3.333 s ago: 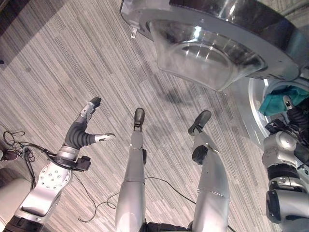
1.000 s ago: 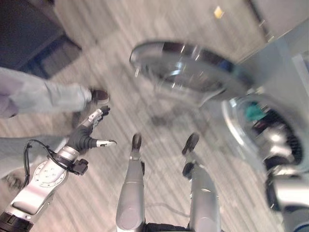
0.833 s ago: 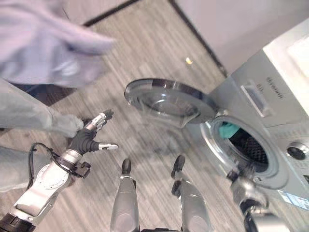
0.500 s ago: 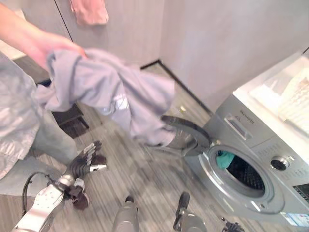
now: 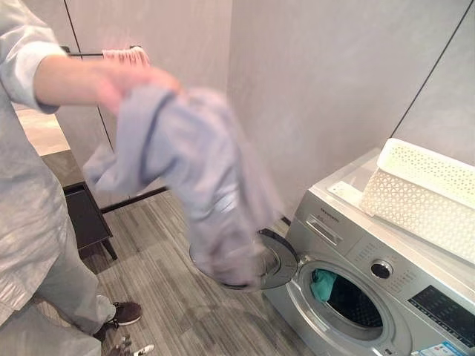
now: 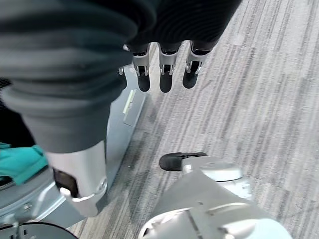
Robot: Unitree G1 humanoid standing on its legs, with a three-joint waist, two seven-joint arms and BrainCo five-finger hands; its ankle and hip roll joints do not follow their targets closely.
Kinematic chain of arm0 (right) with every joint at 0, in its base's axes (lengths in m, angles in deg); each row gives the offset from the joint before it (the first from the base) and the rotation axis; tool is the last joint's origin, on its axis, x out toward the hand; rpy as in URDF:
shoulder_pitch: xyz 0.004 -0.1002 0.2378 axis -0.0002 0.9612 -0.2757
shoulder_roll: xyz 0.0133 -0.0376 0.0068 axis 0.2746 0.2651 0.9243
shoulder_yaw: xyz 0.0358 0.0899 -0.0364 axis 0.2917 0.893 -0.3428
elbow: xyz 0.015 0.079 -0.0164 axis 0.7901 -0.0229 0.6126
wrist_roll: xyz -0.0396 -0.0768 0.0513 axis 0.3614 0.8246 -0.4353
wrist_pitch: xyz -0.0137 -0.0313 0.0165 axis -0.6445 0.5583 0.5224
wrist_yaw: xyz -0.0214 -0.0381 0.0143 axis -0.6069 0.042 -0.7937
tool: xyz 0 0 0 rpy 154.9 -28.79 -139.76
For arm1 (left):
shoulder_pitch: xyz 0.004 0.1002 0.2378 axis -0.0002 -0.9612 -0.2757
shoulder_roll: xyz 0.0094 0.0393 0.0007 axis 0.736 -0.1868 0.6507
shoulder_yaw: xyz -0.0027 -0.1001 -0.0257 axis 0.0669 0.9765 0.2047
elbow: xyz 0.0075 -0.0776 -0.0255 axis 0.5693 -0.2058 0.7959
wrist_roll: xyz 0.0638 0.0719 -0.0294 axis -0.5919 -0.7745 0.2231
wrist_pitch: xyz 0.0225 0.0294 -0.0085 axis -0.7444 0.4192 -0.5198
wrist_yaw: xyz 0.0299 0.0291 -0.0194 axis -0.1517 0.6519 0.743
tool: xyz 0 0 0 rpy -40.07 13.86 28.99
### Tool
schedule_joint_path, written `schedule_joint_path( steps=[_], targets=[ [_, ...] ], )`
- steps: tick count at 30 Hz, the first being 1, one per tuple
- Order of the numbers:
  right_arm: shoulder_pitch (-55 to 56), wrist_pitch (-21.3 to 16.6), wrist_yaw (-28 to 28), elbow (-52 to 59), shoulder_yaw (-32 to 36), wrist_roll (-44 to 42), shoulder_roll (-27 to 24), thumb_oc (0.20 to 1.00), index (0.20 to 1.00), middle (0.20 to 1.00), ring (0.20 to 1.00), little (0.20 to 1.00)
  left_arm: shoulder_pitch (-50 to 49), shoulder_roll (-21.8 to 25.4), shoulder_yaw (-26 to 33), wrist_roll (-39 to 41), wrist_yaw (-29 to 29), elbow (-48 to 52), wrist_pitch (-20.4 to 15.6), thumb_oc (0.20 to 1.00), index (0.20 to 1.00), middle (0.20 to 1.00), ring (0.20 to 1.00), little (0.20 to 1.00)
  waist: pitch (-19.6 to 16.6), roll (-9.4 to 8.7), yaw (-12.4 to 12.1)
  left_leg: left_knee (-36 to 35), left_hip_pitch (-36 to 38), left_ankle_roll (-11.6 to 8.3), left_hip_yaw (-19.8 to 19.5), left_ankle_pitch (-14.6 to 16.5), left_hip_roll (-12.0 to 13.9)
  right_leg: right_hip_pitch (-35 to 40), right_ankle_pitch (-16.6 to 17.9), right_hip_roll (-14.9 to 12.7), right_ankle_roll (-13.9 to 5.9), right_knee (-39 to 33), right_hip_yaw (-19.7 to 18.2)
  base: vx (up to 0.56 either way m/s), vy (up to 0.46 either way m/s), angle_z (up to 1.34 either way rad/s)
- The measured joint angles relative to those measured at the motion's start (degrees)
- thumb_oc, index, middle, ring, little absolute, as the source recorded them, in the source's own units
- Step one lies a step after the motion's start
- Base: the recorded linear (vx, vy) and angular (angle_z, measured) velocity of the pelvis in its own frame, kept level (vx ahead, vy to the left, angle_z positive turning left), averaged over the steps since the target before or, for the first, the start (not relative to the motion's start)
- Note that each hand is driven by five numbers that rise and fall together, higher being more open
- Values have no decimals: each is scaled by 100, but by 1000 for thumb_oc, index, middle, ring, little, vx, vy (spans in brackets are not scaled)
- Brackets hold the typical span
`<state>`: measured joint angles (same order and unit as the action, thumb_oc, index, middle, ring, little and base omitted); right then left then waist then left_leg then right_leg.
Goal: Grab the laundry basket,head to the washer,open it,put in the laundry and shut it.
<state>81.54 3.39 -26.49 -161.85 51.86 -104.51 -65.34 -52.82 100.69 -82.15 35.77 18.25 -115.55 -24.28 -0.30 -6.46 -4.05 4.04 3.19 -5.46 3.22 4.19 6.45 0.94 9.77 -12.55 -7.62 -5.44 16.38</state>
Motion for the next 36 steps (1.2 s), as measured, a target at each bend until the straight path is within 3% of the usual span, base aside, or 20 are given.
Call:
schedule_joint_path(
  steps=[2,6,8,21,24,29,36],
  targets=[
    [86,-1,19,118,-159,6,35,1000,1000,1000,1000,1000,90,-155,260,-89,241,-793,7,1000,1000,1000,1000,1000,-20,-13,-2,-508,364,-49,37,-235,47,93,-1,66,-2,-1,0,45,0,-3],
    [730,-141,235,1454,-427,-9,98,1000,1000,1000,1000,1000,-177,-291,741,20,397,-508,-4,1000,1000,1000,1000,1000,-58,57,78,-838,576,-116,78,-393,140,121,1,170,9,1,-13,0,34,-7],
    [661,-289,268,1239,-322,-9,48,1000,1000,1000,1000,1000,-188,-322,613,24,389,-323,-116,1000,1000,1000,1000,1000,-60,85,105,-844,573,-115,81,-395,139,118,2,168,10,1,-14,0,0,0],
    [462,-320,514,1114,-99,-685,-69,1000,1000,1000,1000,1000,-101,-569,580,432,293,-330,-234,1000,1000,1000,1000,1000,216,373,168,-927,569,-93,71,-410,200,109,-31,234,45,-2,1,0,0,0],
    [432,172,775,609,-80,458,-326,1000,1000,1000,1000,1000,77,-527,922,482,-97,-376,-172,1000,1000,1000,1000,1000,-110,312,7,-863,158,-57,22,-436,134,-200,-38,118,46,-4,197,20,-35,19],
    [431,226,767,479,309,563,-511,1000,1000,1000,1000,1000,72,-501,1042,482,-164,-429,-158,1000,1000,1000,1000,1000,-190,305,-16,-845,155,-55,-82,-436,103,-111,-29,72,34,-4,327,14,-18,13],
    [275,224,751,487,310,447,-543,1000,1000,1000,1000,1000,72,-493,1088,482,-157,-461,-156,1000,1000,1000,1000,1000,-204,398,-11,-854,173,-60,-70,-433,90,-106,-31,65,33,-3,317,0,0,0]
  ],
)
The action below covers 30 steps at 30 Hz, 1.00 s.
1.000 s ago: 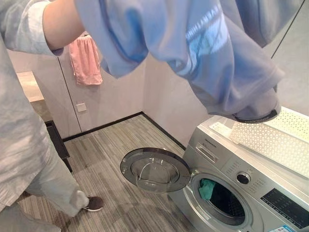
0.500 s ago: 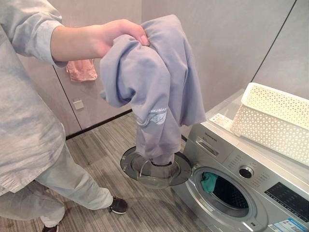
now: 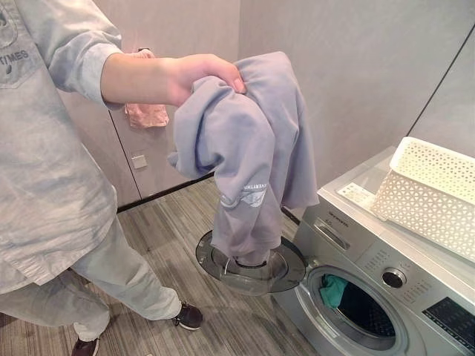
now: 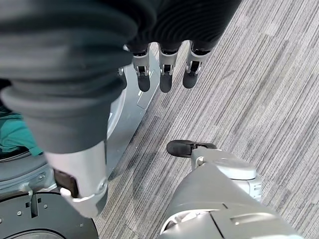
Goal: Grab the laundry basket,head to the washer,open it,put in the laundry and shut it.
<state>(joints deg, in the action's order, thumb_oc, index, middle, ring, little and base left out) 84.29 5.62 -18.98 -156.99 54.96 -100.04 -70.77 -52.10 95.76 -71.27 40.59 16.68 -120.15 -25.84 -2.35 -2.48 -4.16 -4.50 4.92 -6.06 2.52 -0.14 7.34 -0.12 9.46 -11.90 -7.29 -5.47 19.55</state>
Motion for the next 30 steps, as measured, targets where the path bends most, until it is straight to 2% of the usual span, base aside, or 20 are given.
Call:
schedule_joint_path(
  steps=[5,7,11,12,16,20,30],
  targets=[
    [-35,-9,-7,-93,226,-186,-3,1000,1000,1000,1000,1000,64,0,-11,-2,11,-2,8,1000,1000,1000,1000,1000,-3,36,30,1,-3,-21,105,14,-13,-99,1,-4,0,0,-70,16,11,-9],
    [76,-7,-48,-138,391,-358,-9,1000,1000,1000,1000,1000,156,1,-24,-6,44,1,18,1000,1000,1000,1000,1000,-8,31,137,-38,16,-20,167,13,-30,-156,13,-3,-5,1,-174,18,21,-23],
    [160,-1,-117,-383,623,-514,-70,1000,1000,1000,1000,1000,272,-4,-103,-22,89,4,27,1000,1000,1000,1000,1000,19,77,235,-83,209,33,470,24,-59,-204,50,17,-11,1,-391,4,22,-35],
    [219,-7,-109,-391,631,-546,-83,1000,1000,1000,1000,1000,306,-6,-121,-24,111,9,31,1000,1000,1000,1000,1000,19,33,300,-74,228,36,481,32,-105,-209,66,35,-25,3,-463,-3,8,-18],
    [184,4,-123,-521,712,-580,-141,1000,1000,1000,1000,1000,347,-11,-228,-35,116,4,30,1000,1000,1000,1000,1000,22,65,339,-105,312,90,833,101,-102,-286,68,-9,-34,-1,-679,-7,13,-40],
    [241,12,-125,-624,720,-585,-131,1000,1000,1000,1000,1000,489,-50,-245,-44,117,22,27,1000,1000,1000,1000,1000,30,21,377,-103,390,115,1082,137,-151,-385,78,-1,-54,-2,-878,-1,6,-33],
    [115,-1,-127,-458,731,-852,-101,1000,1000,1000,1000,1000,357,-69,-314,-41,96,-34,30,1000,1000,1000,1000,1000,16,2,356,-103,407,118,1039,152,-150,-324,98,9,-70,0,-820,-4,-2,2]
  ],
)
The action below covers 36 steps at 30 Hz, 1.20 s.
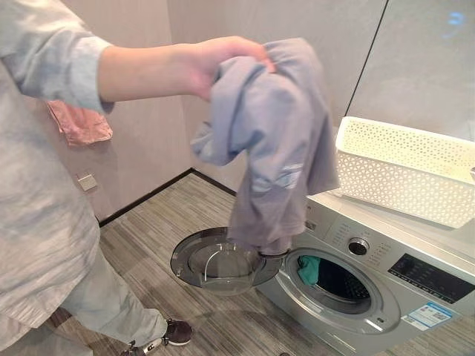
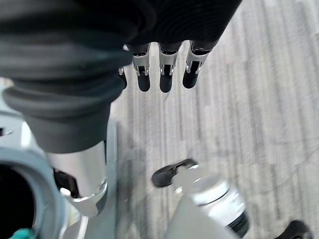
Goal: Grab the laundry basket,head to the washer,open it,put in the laundry and shut it.
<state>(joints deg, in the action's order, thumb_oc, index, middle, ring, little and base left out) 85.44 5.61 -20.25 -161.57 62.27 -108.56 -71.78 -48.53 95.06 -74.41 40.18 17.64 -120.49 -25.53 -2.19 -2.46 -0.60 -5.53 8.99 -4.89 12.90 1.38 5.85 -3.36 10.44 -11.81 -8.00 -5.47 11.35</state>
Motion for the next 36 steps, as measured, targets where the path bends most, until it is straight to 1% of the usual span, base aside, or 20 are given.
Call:
schedule_joint_path(
  steps=[3,9,10,12,14,19,20,21,22,23,24,25,26,27,29,31,32,33,34,36],
  targets=[
    [-90,-15,-21,150,258,-282,-11,1000,1000,1000,1000,1000,-93,1,41,0,3,-142,8,1000,1000,1000,1000,1000,-9,19,3,3,1,-4,-3,8,-20,1,46,-10,-8,1,-7,0,0,0],
    [-119,-113,-202,166,1089,-878,-225,1000,1000,1000,1000,1000,-104,5,81,22,8,-254,9,1000,1000,1000,1000,1000,-1,2,12,24,-3,-6,20,10,-53,-44,82,-13,-10,1,-56,-5,8,-4],
    [-106,-138,-257,181,1136,-986,-290,1000,1000,1000,1000,1000,-90,9,85,32,8,-245,8,1000,1000,1000,1000,1000,-7,-51,42,27,5,-6,24,9,-60,-45,82,-10,-11,2,-65,-19,15,-4],
    [-87,-205,-312,231,1294,-1071,-433,1000,1000,1000,1000,1000,-70,29,89,36,14,-242,2,1000,1000,1000,1000,1000,45,-40,77,27,6,-5,33,9,-51,-64,79,-15,-12,0,-87,-20,22,-6],
    [-96,-240,-368,183,1613,-1284,-621,1000,1000,1000,1000,1000,-28,31,85,37,16,-212,4,1000,1000,1000,1000,1000,85,-111,136,35,-3,-11,86,14,-87,-112,70,-25,-22,-1,-147,-18,30,-11],
    [-7,-315,-502,133,2195,-1550,-1119,1000,1000,1000,1000,1000,59,41,87,41,18,-110,-4,1000,1000,1000,1000,1000,243,-126,151,53,-12,41,197,32,-94,-140,-15,-91,-133,-2,-154,-28,33,-11],
    [115,-266,-615,508,2435,-1576,-1136,1000,1000,1000,1000,1000,51,48,81,40,22,-42,2,1000,1000,1000,1000,1000,287,-155,197,140,-25,58,201,47,-115,-165,15,-98,-125,-1,-178,-32,48,-9],
    [227,-344,-726,994,2488,-1549,-1244,1000,1000,1000,1000,1000,55,12,83,37,19,11,-2,1000,1000,1000,1000,1000,326,-229,298,139,-11,68,234,72,-164,-158,20,-102,-118,3,-243,-37,59,-12],
    [328,-330,-877,1603,2627,-1428,-1234,1000,1000,1000,1000,1000,23,-4,86,36,24,65,-1,1000,1000,1000,1000,1000,332,-225,343,138,-15,75,251,76,-205,-181,29,-100,-110,2,-315,-28,52,-21],
    [453,-468,-952,2169,2646,-1315,-1289,1000,1000,1000,1000,1000,-27,-11,84,33,16,112,-8,1000,1000,1000,1000,1000,343,-206,375,129,2,89,307,84,-203,-216,33,-120,-109,1,-340,5,44,-20],
    [419,-596,-1025,2412,2643,-1137,-1362,1000,1000,1000,1000,1000,-32,1,95,33,23,115,-9,1000,1000,1000,1000,1000,346,-225,395,135,1,97,349,92,-206,-223,33,-124,-109,1,-358,7,51,-18],
    [438,-597,-1188,2851,2667,-938,-1413,1000,1000,1000,1000,1000,-31,20,99,28,23,143,-15,1000,1000,1000,1000,1000,346,-256,446,141,0,96,354,97,-243,-229,34,-123,-109,2,-390,-7,51,-12],
    [533,-629,-1353,3714,2693,-665,-1417,1000,1000,1000,1000,1000,-33,8,98,13,19,164,-22,1000,1000,1000,1000,1000,329,-289,469,143,11,99,365,100,-251,-227,46,-115,-106,2,-451,-20,70,-5],
    [529,-698,-1447,4467,2690,-436,-1418,1000,1000,1000,1000,1000,-30,13,105,-7,20,202,-21,1000,1000,1000,1000,1000,307,-358,472,146,17,100,369,100,-261,-227,99,-119,-88,3,-470,-24,78,-2],
    [477,-686,-1622,5260,2688,-55,-1398,1000,1000,1000,1000,1000,-81,3,105,-21,7,349,-10,1000,1000,1000,1000,1000,317,-410,444,161,20,99,350,102,-264,-207,123,-118,-76,2,-474,-31,72,3],
    [423,-786,-1714,5923,2682,293,-1462,1000,1000,1000,1000,1000,-96,11,104,-24,0,378,0,1000,1000,1000,1000,1000,313,-402,448,192,18,102,347,111,-280,-197,202,-139,-78,18,-487,-19,86,2],
    [238,-698,-1828,6574,2692,652,-1541,1000,1000,1000,1000,1000,-146,15,99,-41,-11,430,16,1000,1000,1000,1000,1000,382,-439,394,357,-12,122,332,210,-291,-162,208,-167,-81,3,-495,-9,88,-3],
    [157,-708,-1858,7188,2677,824,-1711,1000,1000,1000,1000,1000,-143,-7,88,-64,-36,458,17,1000,1000,1000,1000,1000,438,-398,376,469,-16,138,335,269,-309,-122,208,-196,-82,6,-520,-24,99,-1],
    [65,-855,-1840,7425,2668,1021,-1883,1000,1000,1000,1000,1000,-143,-12,79,-77,-55,458,23,1000,1000,1000,1000,1000,441,-388,335,532,-38,159,318,310,-330,-95,203,-229,-89,24,-523,-12,153,2],
    [-233,-772,-1867,7728,2679,1321,-2540,1000,1000,1000,1000,1000,-138,1,26,-131,-89,546,46,1000,1000,1000,1000,1000,439,-413,257,768,-162,232,242,429,-423,-69,258,-355,-160,49,-544,1,171,22]
  ],
)
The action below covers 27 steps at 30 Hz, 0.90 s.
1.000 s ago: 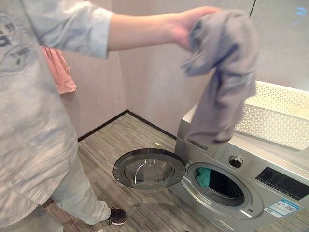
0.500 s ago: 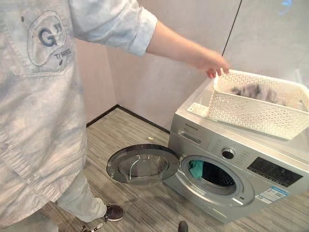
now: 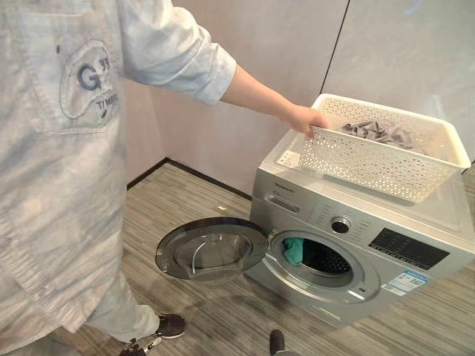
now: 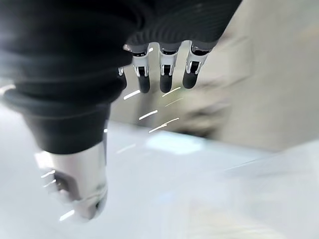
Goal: Grab the laundry basket,head to the washer,open it,put in the laundry and shut it.
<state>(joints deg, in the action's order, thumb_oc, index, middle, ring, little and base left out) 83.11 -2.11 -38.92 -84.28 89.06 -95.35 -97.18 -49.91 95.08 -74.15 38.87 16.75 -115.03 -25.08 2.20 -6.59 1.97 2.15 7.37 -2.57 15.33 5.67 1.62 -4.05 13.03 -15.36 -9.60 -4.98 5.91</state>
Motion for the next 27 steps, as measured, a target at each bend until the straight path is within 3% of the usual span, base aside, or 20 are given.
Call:
schedule_joint_path(
  steps=[2,3,4,5,6,7,9,10,12,14,15,17,19,20,23,27],
  targets=[
    [-324,21,6,367,62,374,-596,1000,1000,1000,1000,1000,-72,29,-406,-206,-70,214,64,1000,1000,1000,1000,1000,5,-49,-150,227,-198,119,-161,89,-193,12,-72,-234,-84,27,123,-5,146,42],
    [-635,53,0,375,-6,477,-822,1000,1000,1000,1000,1000,-14,31,-698,-378,-141,311,88,1000,1000,1000,1000,1000,33,-58,-125,515,-354,329,-405,210,-299,-58,-160,-364,-154,165,174,-31,115,53],
    [-834,18,-9,372,-99,529,-965,1000,1000,1000,1000,1000,16,45,-1022,-411,-186,375,94,1000,1000,1000,1000,1000,8,-67,-136,664,-483,296,-542,254,-369,-96,-361,-475,-271,273,267,1,133,69],
    [-1162,77,-3,329,-233,683,-1142,1000,1000,1000,1000,1000,30,13,-1140,-460,-231,509,119,1000,1000,1000,1000,1000,41,-107,-188,1045,-690,547,-667,419,-475,-158,-646,-512,-223,603,187,0,55,68],
    [-1467,163,-51,179,-583,682,-1487,1000,1000,1000,1000,1000,52,154,-1381,-554,-244,645,115,1000,1000,1000,1000,1000,201,-146,-189,1323,-824,521,-828,495,-558,-265,-625,-586,-124,993,-20,54,17,71],
    [-1596,137,-7,15,-790,706,-1641,1000,1000,1000,1000,1000,99,279,-1369,-574,-284,621,127,1000,1000,1000,1000,1000,249,-255,-171,1512,-858,488,-846,587,-623,-341,-419,-636,-221,1117,-159,39,-2,43],
    [-1720,147,4,-169,-980,716,-1725,1000,1000,1000,1000,1000,65,423,-1190,-556,-272,595,171,1000,1000,1000,1000,1000,291,-319,-370,1809,-1051,566,-810,744,-526,-405,-306,-586,-275,1188,-60,53,-10,1],
    [-1714,182,2,-296,-976,722,-1850,1000,1000,1000,1000,1000,28,532,-1127,-550,-281,571,216,1000,1000,1000,1000,1000,314,-337,-391,1997,-1158,593,-803,821,-439,-382,-436,-461,-268,1004,-63,69,-34,-13],
    [-1817,286,-2,-601,-939,735,-2175,1000,1000,1000,1000,1000,45,535,-1040,-535,-278,429,268,1000,1000,1000,1000,1000,399,-226,-332,2044,-1276,620,-809,835,-323,-384,-670,-350,-295,715,-81,94,-68,-13],
    [-2117,368,-2,-951,-953,804,-2516,1000,1000,1000,1000,1000,74,420,-1009,-514,-271,422,295,1000,1000,1000,1000,1000,564,18,-256,2019,-1277,651,-817,828,-240,-377,-682,-261,-294,355,-89,106,-112,-14],
    [-2211,422,-1,-1209,-952,831,-2702,1000,1000,1000,1000,1000,107,382,-982,-512,-267,421,297,1000,1000,1000,1000,1000,597,57,-207,1944,-1250,667,-819,800,-231,-382,-670,-255,-312,117,-85,113,-149,5],
    [-2409,706,134,-2039,-1085,838,-3035,1000,1000,1000,1000,1000,237,407,-798,-498,-223,327,299,1000,1000,1000,1000,1000,665,88,-111,1828,-1132,582,-876,751,-238,-344,-653,-260,-355,-51,-74,151,-238,21],
    [-2431,910,303,-2525,-1375,891,-3249,1000,1000,1000,1000,1000,330,505,-777,-491,-211,302,298,1000,1000,1000,1000,1000,683,-54,-75,1778,-1048,447,-1039,755,-326,-135,-743,-253,-331,-24,-81,164,-244,35],
    [-2435,992,378,-2611,-1454,896,-3309,1000,1000,1000,1000,1000,388,485,-777,-490,-203,274,302,1000,1000,1000,1000,1000,713,-79,-26,1803,-1055,378,-1162,781,-307,-141,-522,-215,-335,32,-84,198,-249,59],
    [-2563,1060,622,-3021,-2032,951,-3310,1000,1000,1000,1000,1000,611,232,-768,-307,-148,47,289,1000,1000,1000,1000,1000,715,12,87,1395,-841,80,-1479,661,-87,-147,-136,24,-214,313,-228,321,-348,38],
    [-2827,1009,854,-3070,-2619,1005,-3298,1000,1000,1000,1000,1000,211,-73,-420,-80,-119,1,295,1000,1000,1000,1000,1000,561,276,88,596,-164,-212,-1482,476,575,-35,-518,676,196,630,-29,289,-349,-13]
  ],
)
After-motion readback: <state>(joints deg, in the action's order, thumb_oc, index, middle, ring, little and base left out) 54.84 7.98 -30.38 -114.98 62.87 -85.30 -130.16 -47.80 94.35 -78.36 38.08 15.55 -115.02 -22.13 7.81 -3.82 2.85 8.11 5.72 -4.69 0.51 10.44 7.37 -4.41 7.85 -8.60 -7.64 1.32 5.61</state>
